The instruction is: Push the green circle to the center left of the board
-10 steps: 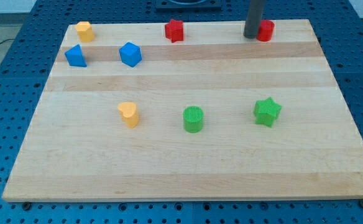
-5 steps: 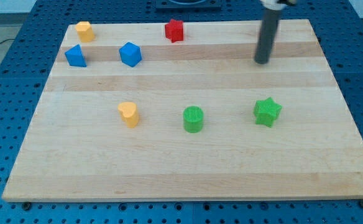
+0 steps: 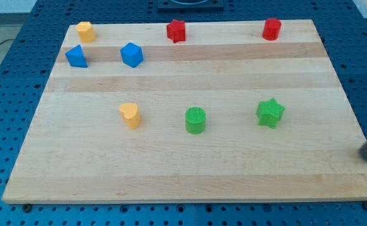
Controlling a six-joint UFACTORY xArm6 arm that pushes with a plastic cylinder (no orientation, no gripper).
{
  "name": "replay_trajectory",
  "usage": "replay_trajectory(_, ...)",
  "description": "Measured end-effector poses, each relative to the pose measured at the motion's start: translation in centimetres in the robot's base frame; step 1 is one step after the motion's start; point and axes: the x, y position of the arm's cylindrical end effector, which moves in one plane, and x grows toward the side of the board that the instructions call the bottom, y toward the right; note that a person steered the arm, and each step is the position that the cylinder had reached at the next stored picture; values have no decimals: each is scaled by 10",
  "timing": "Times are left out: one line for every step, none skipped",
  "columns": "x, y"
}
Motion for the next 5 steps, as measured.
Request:
replay_trajectory(0, -76)
replay_trajectory(-19, -143)
replay_trajectory(-48, -197)
replay_trajectory(-70, -242)
replay_trajectory(-59, -248)
